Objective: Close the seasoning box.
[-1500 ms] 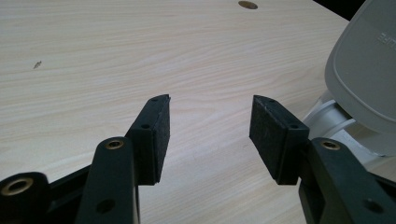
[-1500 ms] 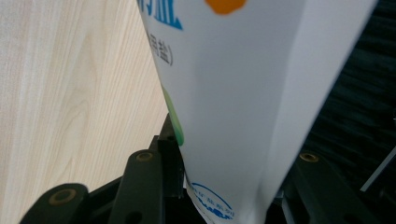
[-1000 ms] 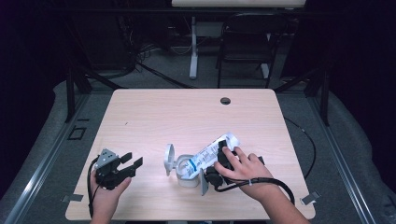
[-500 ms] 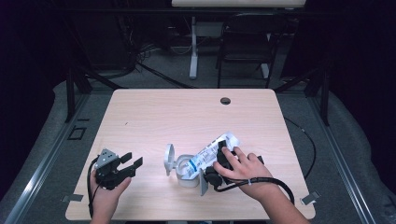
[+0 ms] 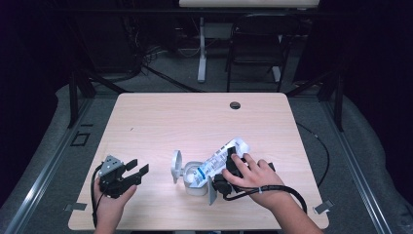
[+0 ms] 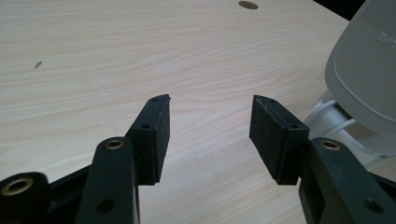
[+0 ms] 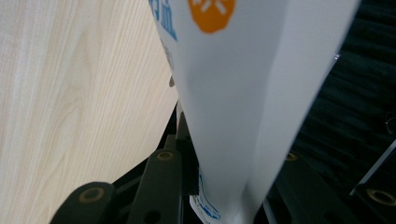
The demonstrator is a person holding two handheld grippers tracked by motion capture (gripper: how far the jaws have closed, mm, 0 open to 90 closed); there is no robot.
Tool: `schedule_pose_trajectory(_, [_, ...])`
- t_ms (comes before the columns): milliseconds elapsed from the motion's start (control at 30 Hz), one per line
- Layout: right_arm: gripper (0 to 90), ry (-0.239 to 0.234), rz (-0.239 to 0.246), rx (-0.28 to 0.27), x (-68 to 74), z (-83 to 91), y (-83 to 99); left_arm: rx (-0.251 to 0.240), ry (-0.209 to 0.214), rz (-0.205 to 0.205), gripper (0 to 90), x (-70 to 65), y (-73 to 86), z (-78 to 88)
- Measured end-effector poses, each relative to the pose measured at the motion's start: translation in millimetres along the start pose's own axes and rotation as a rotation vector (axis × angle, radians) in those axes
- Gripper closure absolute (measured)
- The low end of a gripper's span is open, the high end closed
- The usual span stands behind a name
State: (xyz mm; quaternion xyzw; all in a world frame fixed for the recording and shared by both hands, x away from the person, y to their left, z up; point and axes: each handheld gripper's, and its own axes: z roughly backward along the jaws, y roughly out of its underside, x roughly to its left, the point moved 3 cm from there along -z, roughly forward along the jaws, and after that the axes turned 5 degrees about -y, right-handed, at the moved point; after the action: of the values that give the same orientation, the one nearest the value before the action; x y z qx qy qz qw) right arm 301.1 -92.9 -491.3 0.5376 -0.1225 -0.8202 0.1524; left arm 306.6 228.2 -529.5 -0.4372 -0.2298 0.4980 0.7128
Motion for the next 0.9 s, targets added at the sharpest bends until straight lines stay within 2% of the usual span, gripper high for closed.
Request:
schedule_pose_trajectory(467, [78.0,0.003,0.004,-0.001,0.0,0.6,-0.1,0.001,0.001,0.003,48.5,0.7,0.5,-0.5])
schedule_pose_trajectory(900, [83.1,-0.014,-0.031,-0.009,5.4,0.8,-0.5,0.005,0.001,0.002,48.5,0.6,1.1,-1.1])
